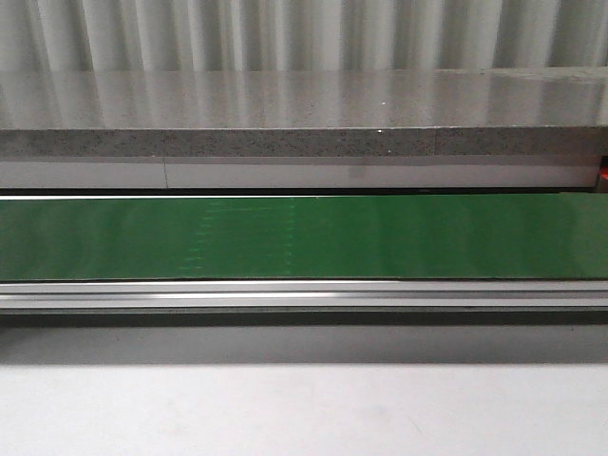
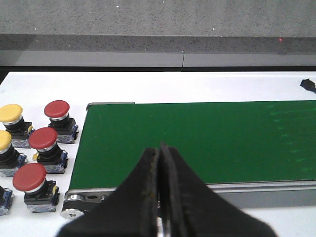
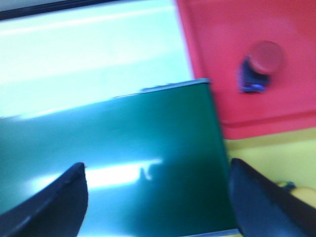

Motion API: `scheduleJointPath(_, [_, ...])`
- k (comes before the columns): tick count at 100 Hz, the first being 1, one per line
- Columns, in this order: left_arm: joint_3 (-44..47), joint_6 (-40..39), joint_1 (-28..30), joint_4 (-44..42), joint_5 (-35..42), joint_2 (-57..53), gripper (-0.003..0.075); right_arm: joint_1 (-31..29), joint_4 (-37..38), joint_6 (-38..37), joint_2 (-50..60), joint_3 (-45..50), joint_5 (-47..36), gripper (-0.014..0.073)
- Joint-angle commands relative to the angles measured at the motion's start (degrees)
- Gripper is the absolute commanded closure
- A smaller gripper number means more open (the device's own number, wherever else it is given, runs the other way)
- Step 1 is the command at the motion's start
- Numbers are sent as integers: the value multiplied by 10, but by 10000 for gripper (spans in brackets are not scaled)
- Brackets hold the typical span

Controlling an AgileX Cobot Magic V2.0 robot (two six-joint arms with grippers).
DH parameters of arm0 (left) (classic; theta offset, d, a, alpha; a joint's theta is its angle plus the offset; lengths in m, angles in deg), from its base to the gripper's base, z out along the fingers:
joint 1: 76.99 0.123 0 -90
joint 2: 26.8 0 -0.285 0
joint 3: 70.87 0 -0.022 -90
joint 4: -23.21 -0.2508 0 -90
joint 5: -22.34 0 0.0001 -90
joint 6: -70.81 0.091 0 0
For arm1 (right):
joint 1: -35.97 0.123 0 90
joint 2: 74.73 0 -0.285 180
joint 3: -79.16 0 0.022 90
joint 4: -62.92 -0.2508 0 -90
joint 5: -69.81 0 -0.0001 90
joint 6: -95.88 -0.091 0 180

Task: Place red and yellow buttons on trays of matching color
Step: 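Return the right gripper to hover above the belt end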

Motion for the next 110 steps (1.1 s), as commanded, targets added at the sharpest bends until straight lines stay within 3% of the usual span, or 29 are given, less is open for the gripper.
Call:
scheduleJointPath(1, [-15,2,-5,2,40,2,740,39,1,16,37,-12,-7,13])
scheduleJointPath(15, [-15,2,-5,2,40,2,740,90,1,23,71,9,-5,16])
scheduleJointPath(25, [-15,2,-5,2,40,2,740,110,1,23,95,34,-5,82])
scheduleJointPath(60, [-15,2,-5,2,40,2,740,111,1,23,158,79,16,669])
scheduleJointPath(97, [-15,2,-5,2,40,2,735,111,1,23,163,79,21,661])
scheduleJointPath(102, [-15,2,-5,2,40,2,713,111,1,23,163,79,21,661])
scheduleJointPath(110, [-15,2,-5,2,40,2,600,111,1,23,163,79,21,661])
